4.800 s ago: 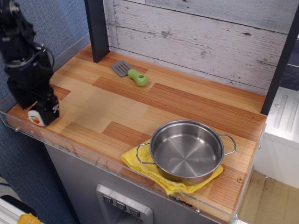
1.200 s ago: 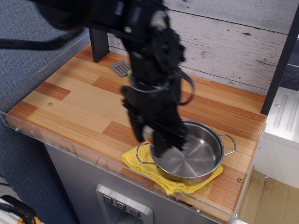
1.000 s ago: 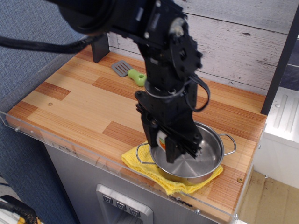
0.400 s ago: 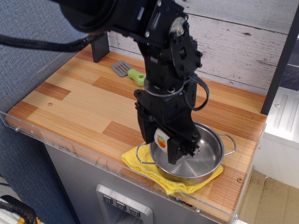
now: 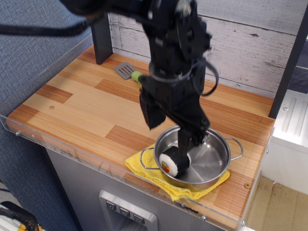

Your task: Place the sushi in the pot.

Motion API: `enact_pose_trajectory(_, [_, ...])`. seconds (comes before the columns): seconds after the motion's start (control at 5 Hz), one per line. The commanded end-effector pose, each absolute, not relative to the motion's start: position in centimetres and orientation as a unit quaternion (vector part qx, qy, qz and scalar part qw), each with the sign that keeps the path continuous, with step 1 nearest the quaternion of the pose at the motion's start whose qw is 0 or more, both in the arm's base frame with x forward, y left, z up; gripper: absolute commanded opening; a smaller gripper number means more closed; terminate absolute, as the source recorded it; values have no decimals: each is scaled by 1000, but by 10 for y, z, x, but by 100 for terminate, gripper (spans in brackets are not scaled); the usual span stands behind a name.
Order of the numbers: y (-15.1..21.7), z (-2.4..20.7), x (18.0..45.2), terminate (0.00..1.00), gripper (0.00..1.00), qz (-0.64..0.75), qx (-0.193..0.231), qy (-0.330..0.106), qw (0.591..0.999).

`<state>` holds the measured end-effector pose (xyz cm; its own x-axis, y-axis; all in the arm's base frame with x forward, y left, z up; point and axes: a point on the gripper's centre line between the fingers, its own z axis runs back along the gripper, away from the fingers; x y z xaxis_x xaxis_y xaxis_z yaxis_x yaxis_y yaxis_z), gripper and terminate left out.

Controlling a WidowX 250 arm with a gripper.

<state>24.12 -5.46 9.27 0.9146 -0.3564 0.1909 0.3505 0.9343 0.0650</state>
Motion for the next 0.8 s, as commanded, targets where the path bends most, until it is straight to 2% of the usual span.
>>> enact_pose_trajectory(0.0, [-32, 187, 246, 0, 100, -43, 102, -135, 985])
enact_pose_trajectory(0.2, [-21, 191, 252, 0, 100, -20, 83, -120, 989])
enact_pose_trajectory(0.4, [-21, 184, 257, 0, 100, -33, 46, -114, 992])
enact_pose_trajectory(0.6, [-26, 178, 259, 100, 100, -47, 15, -106, 993])
